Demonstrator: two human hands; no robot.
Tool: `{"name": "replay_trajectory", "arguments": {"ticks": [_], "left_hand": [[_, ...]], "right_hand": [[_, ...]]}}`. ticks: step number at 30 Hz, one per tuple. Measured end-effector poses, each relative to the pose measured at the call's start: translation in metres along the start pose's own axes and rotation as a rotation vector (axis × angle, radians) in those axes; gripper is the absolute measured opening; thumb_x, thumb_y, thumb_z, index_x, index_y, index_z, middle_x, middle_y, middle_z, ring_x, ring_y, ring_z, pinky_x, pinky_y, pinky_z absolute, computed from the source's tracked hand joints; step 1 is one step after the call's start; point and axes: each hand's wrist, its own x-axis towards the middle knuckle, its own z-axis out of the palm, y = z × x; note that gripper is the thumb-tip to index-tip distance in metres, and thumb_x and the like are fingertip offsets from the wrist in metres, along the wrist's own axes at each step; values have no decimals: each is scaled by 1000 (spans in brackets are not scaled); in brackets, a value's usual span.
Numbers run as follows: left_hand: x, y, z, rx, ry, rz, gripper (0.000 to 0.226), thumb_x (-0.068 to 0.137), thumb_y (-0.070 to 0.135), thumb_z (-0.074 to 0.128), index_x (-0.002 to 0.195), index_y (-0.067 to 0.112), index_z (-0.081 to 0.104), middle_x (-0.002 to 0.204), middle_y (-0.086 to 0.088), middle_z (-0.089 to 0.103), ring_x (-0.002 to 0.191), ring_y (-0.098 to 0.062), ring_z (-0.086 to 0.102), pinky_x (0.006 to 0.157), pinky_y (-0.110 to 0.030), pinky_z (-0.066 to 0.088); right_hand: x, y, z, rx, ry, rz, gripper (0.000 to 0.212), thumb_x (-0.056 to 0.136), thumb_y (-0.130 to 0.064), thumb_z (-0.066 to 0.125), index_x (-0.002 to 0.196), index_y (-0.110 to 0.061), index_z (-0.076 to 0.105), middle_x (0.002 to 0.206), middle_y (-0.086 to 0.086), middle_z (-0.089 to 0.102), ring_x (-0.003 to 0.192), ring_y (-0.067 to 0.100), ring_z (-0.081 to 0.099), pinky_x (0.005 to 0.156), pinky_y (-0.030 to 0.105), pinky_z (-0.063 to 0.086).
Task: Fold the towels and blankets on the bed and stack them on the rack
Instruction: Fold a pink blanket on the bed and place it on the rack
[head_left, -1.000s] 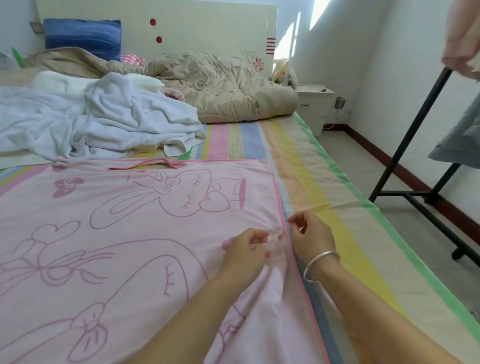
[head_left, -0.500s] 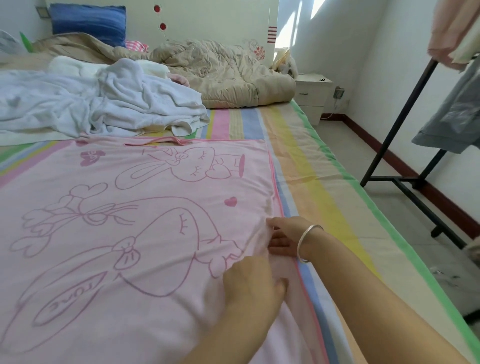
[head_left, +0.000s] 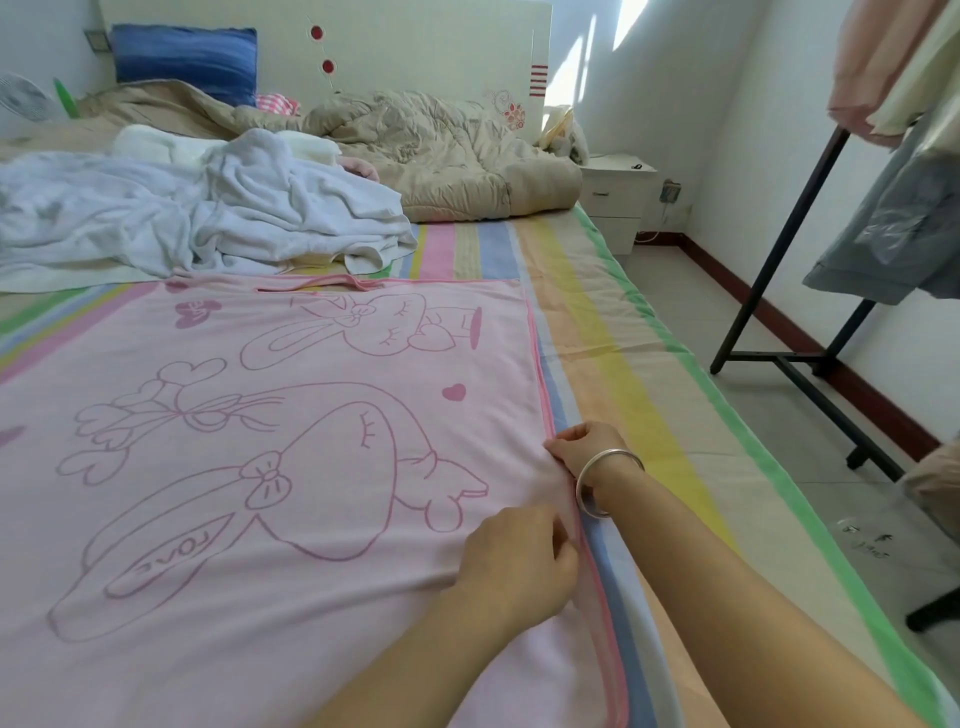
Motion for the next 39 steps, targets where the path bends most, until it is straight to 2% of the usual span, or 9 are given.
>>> {"name": "replay_trajectory", "arguments": {"ticks": [5, 8, 12, 17, 23, 26, 30, 34, 39], "left_hand": [[-17, -11, -6, -132, 70, 86, 8, 89, 30, 53, 97, 29, 56, 88, 11, 65, 79, -9, 60, 77, -31, 50], [-35, -20, -14, -212, 141, 117, 7, 87, 33, 59, 89, 30, 53, 79, 14, 62, 64, -4, 55, 68, -22, 45], [-60, -17, -3, -181, 50, 151, 13, 80, 41, 61, 74, 32, 55, 73, 16, 63, 67, -2, 56, 69, -23, 48], [-85, -13, 26, -43, 72, 239, 32, 71, 53, 66, 84, 24, 57, 89, 12, 61, 82, -8, 54, 73, -22, 43], [-90, -17, 34, -51, 90, 327, 6, 77, 26, 60, 82, 24, 62, 83, 10, 63, 76, -10, 56, 72, -28, 47], [-93, -13, 29, -154, 46, 329, 4, 80, 29, 62, 81, 24, 63, 76, 13, 63, 73, -8, 58, 69, -22, 47], [-97, -4, 29, -210, 26, 324, 8, 85, 34, 64, 82, 27, 61, 78, 14, 62, 74, -7, 58, 70, -22, 48], [-98, 1, 32, -44, 27, 239, 24, 84, 47, 57, 89, 26, 66, 84, 14, 65, 81, -7, 59, 76, -29, 50], [-87, -14, 15, -41, 266, 182, 20, 86, 38, 51, 93, 26, 66, 89, 11, 66, 86, -9, 59, 80, -32, 50]], "right_hand": [[-15, 4, -4, -164, 26, -34, 40, 81, -35, 72, 110, -15, 53, 102, 5, 62, 91, 26, 61, 68, 26, 40], [-29, 18, -5, -80, -3, -18, 41, 74, -46, 72, 99, -21, 50, 101, 7, 64, 90, 28, 65, 70, 37, 55], [-54, 42, -4, 11, -6, -34, 35, 69, -46, 71, 87, -22, 52, 94, 7, 65, 81, 29, 68, 74, 49, 58], [-87, 55, -9, 279, -124, 4, 12, 92, -13, 61, 91, -9, 50, 71, 12, 57, 42, 17, 56, 42, 28, 50], [-102, 61, -11, 386, -162, -78, 15, 90, -8, 64, 95, -14, 51, 83, 10, 54, 57, 17, 51, 49, 26, 48], [-106, 65, -12, 390, -113, -142, 15, 91, -10, 63, 98, -15, 51, 77, 5, 52, 53, 9, 49, 45, 18, 41], [-107, 76, -18, 141, 88, -253, 20, 85, -18, 70, 93, -20, 52, 79, -1, 57, 66, 14, 53, 62, 25, 45], [-113, 77, -23, -295, 122, -348, 19, 85, -33, 67, 94, -25, 52, 78, -11, 59, 72, 12, 57, 59, 22, 40], [-115, 77, -17, -584, 208, -577, 40, 83, -31, 63, 122, -21, 56, 122, 2, 56, 113, 27, 55, 87, 38, 47]]}}
